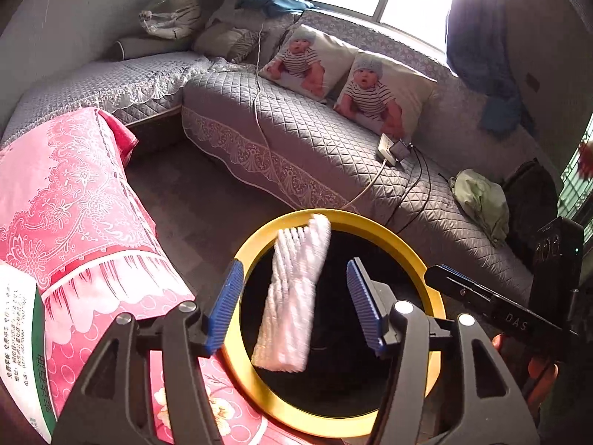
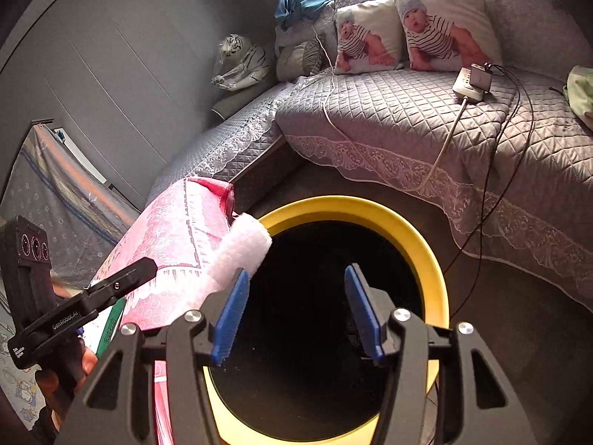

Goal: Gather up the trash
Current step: 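Open both tools over the bin to drop the bag and foam net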

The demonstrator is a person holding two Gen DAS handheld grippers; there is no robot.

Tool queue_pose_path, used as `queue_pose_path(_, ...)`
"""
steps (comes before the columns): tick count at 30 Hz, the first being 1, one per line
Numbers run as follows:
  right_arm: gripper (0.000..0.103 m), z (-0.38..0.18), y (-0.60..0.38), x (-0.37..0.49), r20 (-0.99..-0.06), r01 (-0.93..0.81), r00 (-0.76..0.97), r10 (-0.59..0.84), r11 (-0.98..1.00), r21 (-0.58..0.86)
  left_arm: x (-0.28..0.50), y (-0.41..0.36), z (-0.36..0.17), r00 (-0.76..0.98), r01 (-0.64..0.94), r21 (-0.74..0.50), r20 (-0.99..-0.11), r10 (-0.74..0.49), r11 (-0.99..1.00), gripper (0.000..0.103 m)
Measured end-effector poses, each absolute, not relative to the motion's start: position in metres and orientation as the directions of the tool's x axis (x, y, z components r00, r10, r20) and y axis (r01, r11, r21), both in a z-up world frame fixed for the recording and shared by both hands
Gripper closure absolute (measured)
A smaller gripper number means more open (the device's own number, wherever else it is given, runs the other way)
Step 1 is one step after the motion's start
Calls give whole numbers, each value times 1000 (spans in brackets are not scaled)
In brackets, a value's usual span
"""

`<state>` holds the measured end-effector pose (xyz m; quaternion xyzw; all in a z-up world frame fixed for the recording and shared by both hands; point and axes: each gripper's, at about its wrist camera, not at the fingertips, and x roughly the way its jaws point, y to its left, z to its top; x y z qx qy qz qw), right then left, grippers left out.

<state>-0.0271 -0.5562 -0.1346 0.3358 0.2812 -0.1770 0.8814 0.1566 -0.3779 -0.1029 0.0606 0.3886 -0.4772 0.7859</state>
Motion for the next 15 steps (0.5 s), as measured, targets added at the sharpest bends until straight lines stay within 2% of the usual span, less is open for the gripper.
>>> queue_pose_path(2,50,-131,-558,-31,-606,507,784,-136,704,497,157,-372,-99,265,789,-276,-652,-710,548,29)
queue_pose_path(3,48,-128,-559,-35,-598,509,788,-145,699,502,156,-370,-96,280,787,-269,-646,-710,555,25)
queue_pose_path(4,43,-125,-559,-38,-589,512,793,-156,695,505,154,-366,-93,301,783,-259,-638,-709,566,15)
queue_pose_path(5,41,-122,-560,-42,-579,514,798,-170,693,505,151,-362,-88,326,777,-251,-624,-710,578,9)
queue_pose_path(8,34,-111,-559,-54,-536,509,819,-207,693,510,144,-345,-71,373,767,-257,-567,-735,587,8)
queue_pose_path(13,9,-97,-555,-62,-454,468,862,-227,701,539,135,-312,-38,330,773,-364,-467,-820,519,8)
queue_pose_path(15,8,-92,-550,-61,-434,454,871,-228,710,538,128,-295,-26,337,779,-375,-425,-840,502,8)
